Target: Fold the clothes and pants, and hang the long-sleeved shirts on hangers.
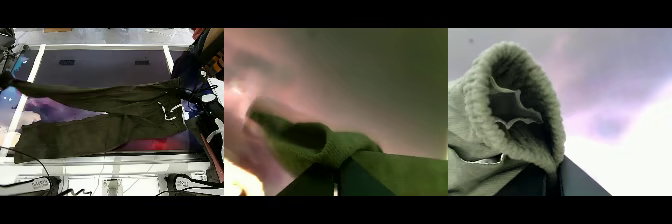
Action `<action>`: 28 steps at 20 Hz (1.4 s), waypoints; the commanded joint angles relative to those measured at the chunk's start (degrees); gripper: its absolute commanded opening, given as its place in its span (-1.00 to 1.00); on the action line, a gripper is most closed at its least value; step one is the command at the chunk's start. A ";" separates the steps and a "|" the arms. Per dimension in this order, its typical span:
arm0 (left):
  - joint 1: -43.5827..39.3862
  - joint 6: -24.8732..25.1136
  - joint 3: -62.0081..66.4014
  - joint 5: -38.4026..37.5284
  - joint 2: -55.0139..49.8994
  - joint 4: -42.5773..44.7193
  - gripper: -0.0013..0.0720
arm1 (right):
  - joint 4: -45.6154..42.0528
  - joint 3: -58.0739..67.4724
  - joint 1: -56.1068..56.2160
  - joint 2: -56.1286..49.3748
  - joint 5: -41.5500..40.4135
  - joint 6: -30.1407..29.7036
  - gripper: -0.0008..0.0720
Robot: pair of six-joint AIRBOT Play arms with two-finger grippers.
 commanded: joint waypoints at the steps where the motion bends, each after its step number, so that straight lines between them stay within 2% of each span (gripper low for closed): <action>1: 0.46 -3.85 0.00 -3.39 12.46 12.94 -0.89 | -0.09 0.02 0.04 -0.02 0.31 0.02 -0.88; 2: 0.46 -6.75 -0.07 -4.20 13.92 16.96 -0.89 | -0.09 0.02 0.04 -0.02 0.68 0.02 -0.87; 4: 0.44 -7.13 -0.09 -10.73 13.94 21.64 -0.89 | -0.09 0.00 0.04 -0.02 1.79 0.02 -0.87; 7: 0.09 -7.10 -2.80 -18.88 8.24 21.11 -0.89 | -0.13 0.02 0.04 -0.02 2.19 0.00 -0.87; 9: -0.59 -7.08 -4.35 -18.78 1.53 21.11 -0.89 | -0.13 0.02 0.04 -0.02 1.92 0.00 -0.87; 11: -1.11 -7.10 -4.35 -14.43 -5.90 18.29 -0.89 | -0.13 0.02 0.04 -0.02 1.36 0.00 -0.87; 16: -1.27 -7.06 -4.35 8.15 -16.26 -4.39 -0.89 | -0.17 0.02 0.04 -0.02 0.81 0.00 -0.87; 19: -1.27 -7.06 -4.35 17.00 -17.16 -7.82 -0.85 | -0.17 0.00 0.04 -0.04 0.85 0.00 -0.87; 20: -1.25 -7.06 -4.35 17.35 -17.11 -7.82 -0.27 | -0.17 0.00 0.04 -0.04 0.94 0.00 -0.87; 21: -1.14 -7.06 -4.35 17.31 -17.07 -7.78 0.88 | -0.17 0.00 0.04 -0.04 1.01 0.00 -0.87; 23: -0.37 -5.66 -4.33 14.38 -16.46 -6.78 0.94 | -0.17 0.00 0.04 -0.04 1.01 0.00 -0.88; 26: 1.95 -4.98 -4.35 2.97 -14.99 3.02 0.92 | -0.17 0.02 0.04 -0.04 0.92 0.00 -0.87; 27: 2.97 -4.90 -4.37 -1.07 -14.49 6.43 0.84 | -0.15 0.00 0.04 -0.07 0.11 0.00 -0.87; 28: 4.00 -3.45 -4.66 -5.09 -13.75 9.81 0.56 | -0.17 0.00 0.28 -0.37 -2.14 0.00 -0.88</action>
